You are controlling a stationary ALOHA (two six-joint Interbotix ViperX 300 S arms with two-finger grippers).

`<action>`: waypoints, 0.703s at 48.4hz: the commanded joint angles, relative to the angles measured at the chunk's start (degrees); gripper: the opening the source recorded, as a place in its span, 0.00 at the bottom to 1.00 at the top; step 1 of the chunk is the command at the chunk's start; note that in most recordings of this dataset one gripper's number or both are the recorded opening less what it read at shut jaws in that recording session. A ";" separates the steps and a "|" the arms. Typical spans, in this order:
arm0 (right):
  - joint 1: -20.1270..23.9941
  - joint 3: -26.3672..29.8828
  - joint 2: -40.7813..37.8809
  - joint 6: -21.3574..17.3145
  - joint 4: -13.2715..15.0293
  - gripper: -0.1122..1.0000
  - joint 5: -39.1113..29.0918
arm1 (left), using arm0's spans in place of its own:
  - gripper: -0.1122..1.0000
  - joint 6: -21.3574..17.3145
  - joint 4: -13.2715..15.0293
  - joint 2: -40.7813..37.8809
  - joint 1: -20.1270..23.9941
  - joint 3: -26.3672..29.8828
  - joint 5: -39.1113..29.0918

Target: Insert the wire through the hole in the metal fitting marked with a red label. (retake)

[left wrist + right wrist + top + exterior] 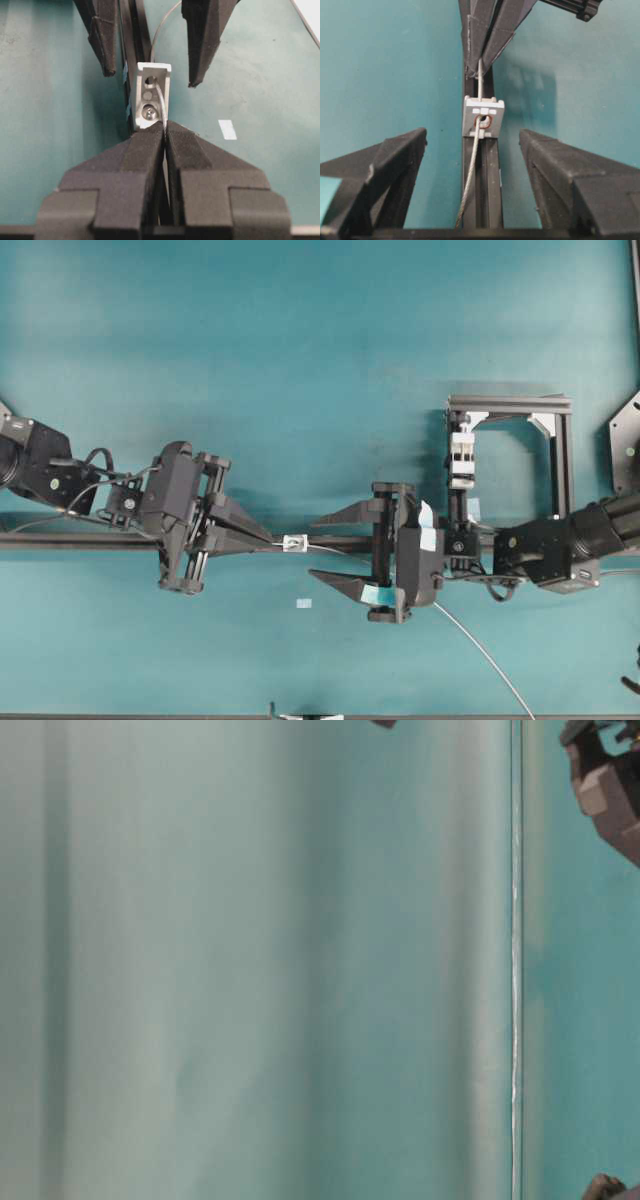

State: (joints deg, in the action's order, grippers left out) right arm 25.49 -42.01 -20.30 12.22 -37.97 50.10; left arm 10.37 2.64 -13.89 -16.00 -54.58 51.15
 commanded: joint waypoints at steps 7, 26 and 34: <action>0.18 0.35 2.02 -0.09 0.26 0.84 0.18 | 0.01 -0.09 -0.18 2.81 -0.88 -0.70 -1.14; 0.26 0.18 1.93 -0.09 0.18 0.83 0.18 | 0.01 0.35 -0.18 14.41 -2.72 -8.26 -10.90; 0.26 0.00 1.93 -0.09 0.26 0.83 0.18 | 0.01 0.35 -0.18 19.69 -3.43 -11.60 -13.71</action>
State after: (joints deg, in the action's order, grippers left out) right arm 25.66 -42.28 -20.30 12.13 -37.88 50.01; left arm 10.63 2.64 2.46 -18.81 -65.30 38.41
